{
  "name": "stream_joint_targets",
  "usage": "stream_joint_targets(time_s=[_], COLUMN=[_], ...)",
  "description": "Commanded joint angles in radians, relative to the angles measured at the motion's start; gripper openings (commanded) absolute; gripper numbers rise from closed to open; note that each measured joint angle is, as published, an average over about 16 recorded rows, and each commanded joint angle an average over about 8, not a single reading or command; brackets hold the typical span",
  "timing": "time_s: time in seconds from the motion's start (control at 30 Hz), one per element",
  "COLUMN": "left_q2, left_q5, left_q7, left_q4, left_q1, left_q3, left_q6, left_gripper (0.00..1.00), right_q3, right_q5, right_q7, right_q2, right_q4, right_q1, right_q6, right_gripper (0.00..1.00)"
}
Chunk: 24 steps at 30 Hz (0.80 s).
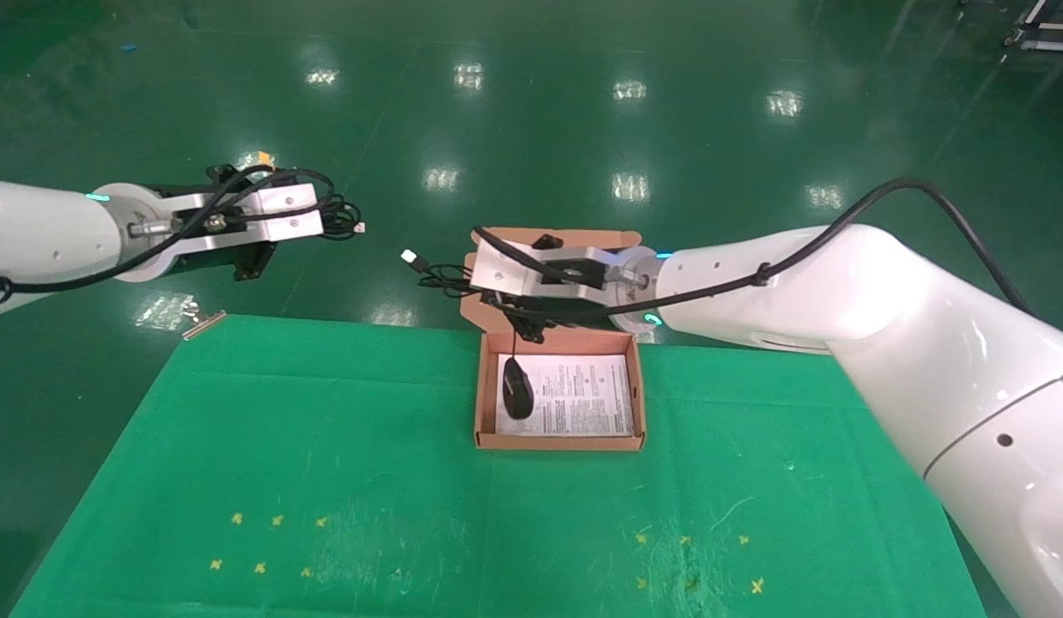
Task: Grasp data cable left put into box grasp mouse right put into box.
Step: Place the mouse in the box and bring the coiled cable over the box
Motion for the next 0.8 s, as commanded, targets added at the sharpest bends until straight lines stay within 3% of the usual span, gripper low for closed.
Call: stream_joint_targets(time_s=[0.03,0.27,0.3,0.53,0.57,0.8], left_q2=[0.000,0.000,0.000,0.000,0.001,0.031], left_q5=[0.001,0.001,0.001,0.001,0.000,-0.024], left_q7=[-0.001,-0.001,-0.001,-0.002,-0.001,0.023], left_q4=[-0.001,-0.002,-0.002,-0.002,-0.002,0.023], left_q1=[0.000,0.000,0.000,0.001,0.002,0.018], left_q3=[0.000,0.000,0.000,0.000,0.000,0.010], left_q6=[0.000,0.001,0.001,0.001,0.001,-0.026], left_gripper=[0.00,0.00,0.00,0.00,0.00,0.00], right_q3=[-0.020,-0.080,-0.089,-0.140,-0.144,-0.166], right_q5=[0.017,0.052,0.055,0.067,0.069,0.069], right_q7=[0.017,0.077,0.084,0.106,0.107,0.120], right_q2=[0.001,-0.001,-0.002,0.004,0.007,0.029], right_q4=[-0.010,-0.096,-0.104,-0.115,-0.112,-0.077], right_q1=[0.000,-0.006,-0.007,-0.009,-0.010,-0.018], right_q6=[0.008,0.019,0.020,0.015,0.014,0.016], right_gripper=[0.00,0.00,0.07,0.94,1.00,1.00])
